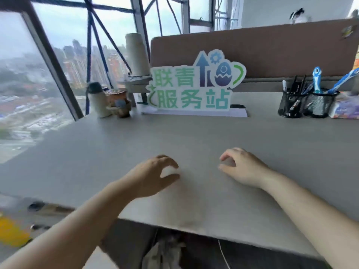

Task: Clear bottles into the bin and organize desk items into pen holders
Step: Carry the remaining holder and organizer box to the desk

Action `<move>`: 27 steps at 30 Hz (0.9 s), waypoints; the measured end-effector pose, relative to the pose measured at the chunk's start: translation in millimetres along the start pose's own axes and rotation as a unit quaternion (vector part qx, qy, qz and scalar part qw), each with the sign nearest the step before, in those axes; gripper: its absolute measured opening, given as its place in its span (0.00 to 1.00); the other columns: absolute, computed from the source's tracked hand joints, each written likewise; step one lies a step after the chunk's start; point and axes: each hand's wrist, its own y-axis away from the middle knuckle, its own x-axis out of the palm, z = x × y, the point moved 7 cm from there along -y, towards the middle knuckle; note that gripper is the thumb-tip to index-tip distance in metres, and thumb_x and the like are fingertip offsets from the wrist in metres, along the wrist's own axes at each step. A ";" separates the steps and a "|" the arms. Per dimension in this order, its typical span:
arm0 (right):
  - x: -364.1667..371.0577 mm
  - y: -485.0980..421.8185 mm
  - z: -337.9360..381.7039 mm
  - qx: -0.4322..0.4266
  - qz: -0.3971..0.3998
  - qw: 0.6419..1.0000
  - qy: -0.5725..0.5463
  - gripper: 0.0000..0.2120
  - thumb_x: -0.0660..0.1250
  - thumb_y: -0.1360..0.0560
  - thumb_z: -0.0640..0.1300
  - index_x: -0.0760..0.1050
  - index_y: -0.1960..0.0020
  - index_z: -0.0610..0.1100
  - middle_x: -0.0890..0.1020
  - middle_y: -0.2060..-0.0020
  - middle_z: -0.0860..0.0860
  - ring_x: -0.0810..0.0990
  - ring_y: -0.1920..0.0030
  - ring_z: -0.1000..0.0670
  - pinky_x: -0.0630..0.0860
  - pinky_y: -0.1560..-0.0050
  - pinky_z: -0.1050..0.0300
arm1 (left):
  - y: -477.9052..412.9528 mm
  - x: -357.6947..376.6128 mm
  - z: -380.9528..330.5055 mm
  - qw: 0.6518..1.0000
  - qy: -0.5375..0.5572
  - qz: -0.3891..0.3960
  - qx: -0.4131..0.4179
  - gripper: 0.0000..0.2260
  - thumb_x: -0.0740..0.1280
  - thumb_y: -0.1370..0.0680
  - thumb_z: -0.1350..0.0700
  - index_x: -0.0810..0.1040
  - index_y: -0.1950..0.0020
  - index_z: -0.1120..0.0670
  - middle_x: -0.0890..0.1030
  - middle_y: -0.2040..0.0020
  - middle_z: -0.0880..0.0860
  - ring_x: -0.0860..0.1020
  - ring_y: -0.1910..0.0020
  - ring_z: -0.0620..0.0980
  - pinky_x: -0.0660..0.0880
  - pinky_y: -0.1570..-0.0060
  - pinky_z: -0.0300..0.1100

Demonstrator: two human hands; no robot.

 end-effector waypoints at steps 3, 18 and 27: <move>53.4 19.7 132.1 -0.079 0.072 0.994 -0.008 0.17 0.64 0.24 0.54 0.71 0.38 0.51 0.70 0.35 0.51 0.72 0.36 0.47 0.67 0.37 0.56 | 113.5 -58.8 87.2 0.994 0.015 -0.040 -0.101 0.19 0.60 0.28 0.34 0.78 0.45 0.43 0.77 0.41 0.45 0.76 0.41 0.47 0.71 0.39 0.44; 322.1 47.9 536.6 -0.282 0.160 0.942 -0.082 0.18 0.65 0.24 0.50 0.72 0.36 0.45 0.73 0.36 0.47 0.69 0.34 0.46 0.65 0.33 0.52 | 441.8 -81.3 369.1 0.909 0.071 -0.120 -0.393 0.17 0.65 0.22 0.48 0.74 0.35 0.51 0.75 0.36 0.50 0.73 0.37 0.50 0.70 0.40 0.43; 448.3 -3.5 565.7 -0.238 0.214 0.943 -0.093 0.19 0.67 0.25 0.48 0.72 0.36 0.46 0.74 0.36 0.47 0.70 0.34 0.46 0.67 0.34 0.50 | 477.7 -19.1 476.6 0.875 0.107 -0.076 -0.466 0.20 0.64 0.21 0.48 0.70 0.32 0.54 0.73 0.33 0.53 0.72 0.36 0.52 0.69 0.40 0.44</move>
